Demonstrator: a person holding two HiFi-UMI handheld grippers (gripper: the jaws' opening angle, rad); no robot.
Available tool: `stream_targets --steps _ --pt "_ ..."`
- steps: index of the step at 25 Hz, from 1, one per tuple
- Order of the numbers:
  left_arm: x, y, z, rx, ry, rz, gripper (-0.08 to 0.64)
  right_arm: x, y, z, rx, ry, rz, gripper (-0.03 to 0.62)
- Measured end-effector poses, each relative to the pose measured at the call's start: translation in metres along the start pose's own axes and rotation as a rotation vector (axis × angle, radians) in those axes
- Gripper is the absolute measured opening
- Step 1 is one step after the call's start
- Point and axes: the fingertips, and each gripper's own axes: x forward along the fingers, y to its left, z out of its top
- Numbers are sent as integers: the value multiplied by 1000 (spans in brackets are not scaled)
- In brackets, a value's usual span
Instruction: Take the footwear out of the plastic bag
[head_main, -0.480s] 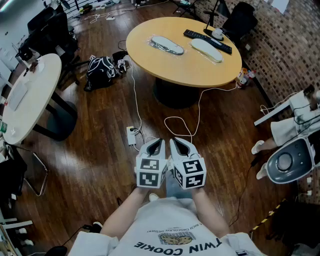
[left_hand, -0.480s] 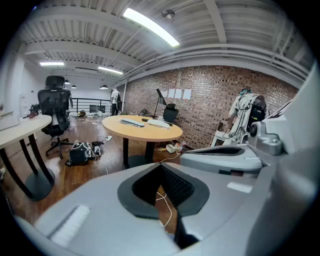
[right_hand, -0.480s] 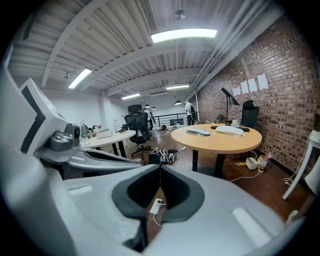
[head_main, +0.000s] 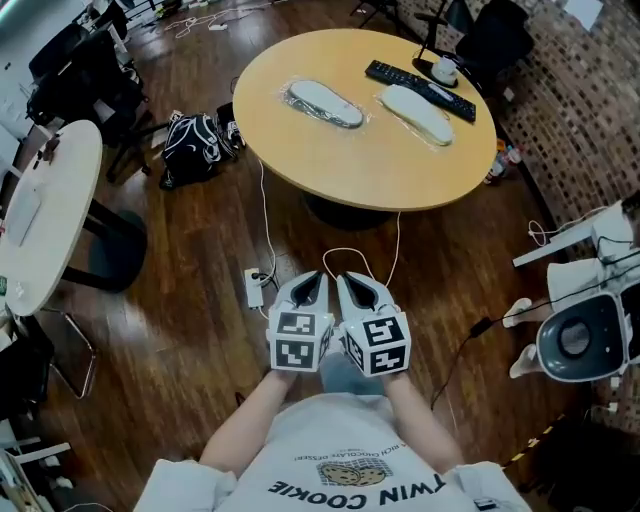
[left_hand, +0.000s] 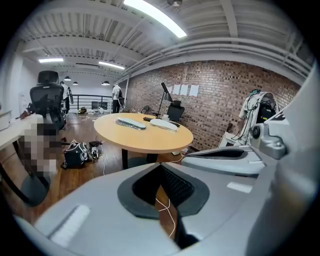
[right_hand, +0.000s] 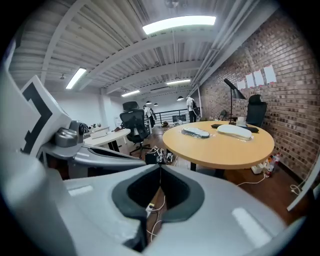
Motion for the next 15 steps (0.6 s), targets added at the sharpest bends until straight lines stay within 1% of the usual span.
stream_targets --steps 3,6,9,12,15 --pt "38 1 28 7 -13 14 6 23 -34 15 8 -5 15 3" --pt "67 2 46 23 -7 23 6 42 -61 31 18 -20 28 3" --pt "87 5 63 50 2 30 6 57 -79 46 31 -36 36 3" --pt "105 7 82 81 -12 35 6 68 -95 57 37 -53 34 3" --pt "120 5 97 88 -19 29 6 76 -109 68 40 -63 29 3"
